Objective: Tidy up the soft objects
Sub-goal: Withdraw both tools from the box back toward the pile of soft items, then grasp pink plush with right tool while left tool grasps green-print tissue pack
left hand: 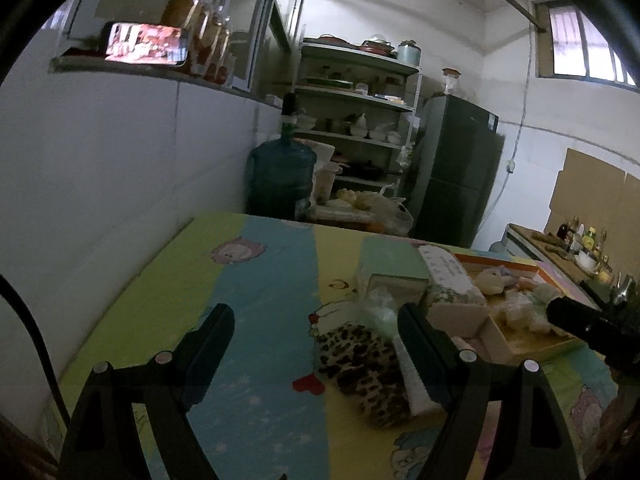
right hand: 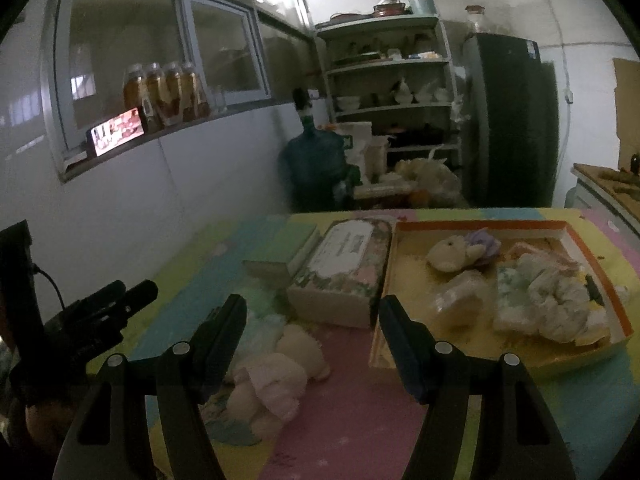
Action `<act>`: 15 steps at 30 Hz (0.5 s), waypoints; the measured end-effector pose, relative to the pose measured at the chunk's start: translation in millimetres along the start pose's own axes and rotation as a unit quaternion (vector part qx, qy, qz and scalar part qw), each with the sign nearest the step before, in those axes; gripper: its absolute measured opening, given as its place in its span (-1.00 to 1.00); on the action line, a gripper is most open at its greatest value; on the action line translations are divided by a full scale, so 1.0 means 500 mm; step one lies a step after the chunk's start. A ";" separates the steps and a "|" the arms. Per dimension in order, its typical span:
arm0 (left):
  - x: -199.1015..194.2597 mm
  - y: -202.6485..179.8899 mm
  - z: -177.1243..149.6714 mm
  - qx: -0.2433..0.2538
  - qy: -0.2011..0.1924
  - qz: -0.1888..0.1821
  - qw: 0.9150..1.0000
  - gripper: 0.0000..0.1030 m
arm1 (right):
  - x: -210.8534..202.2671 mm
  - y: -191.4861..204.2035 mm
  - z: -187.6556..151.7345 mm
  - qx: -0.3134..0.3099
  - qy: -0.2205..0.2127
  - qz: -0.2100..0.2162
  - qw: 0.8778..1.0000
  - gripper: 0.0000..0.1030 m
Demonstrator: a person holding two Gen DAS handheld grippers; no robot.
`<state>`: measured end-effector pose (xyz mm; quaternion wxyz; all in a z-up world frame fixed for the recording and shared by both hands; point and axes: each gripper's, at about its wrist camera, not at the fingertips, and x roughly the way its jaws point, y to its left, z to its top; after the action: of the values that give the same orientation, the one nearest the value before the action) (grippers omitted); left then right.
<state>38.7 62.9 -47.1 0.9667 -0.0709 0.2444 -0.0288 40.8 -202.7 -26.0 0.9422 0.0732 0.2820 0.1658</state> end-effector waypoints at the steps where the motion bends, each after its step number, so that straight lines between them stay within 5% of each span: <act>1: 0.000 0.005 -0.002 -0.002 0.001 0.000 1.000 0.62 | 0.004 0.002 -0.001 0.000 0.002 0.001 1.000 0.37; 15: 0.010 0.043 -0.033 -0.007 0.020 -0.004 1.000 0.62 | 0.095 0.027 -0.048 0.038 0.054 0.007 0.998 0.37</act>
<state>35.9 81.8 -67.1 0.9611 -0.0777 0.2631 -0.0321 60.9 -172.2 -66.9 0.9209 0.1012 0.3384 0.1651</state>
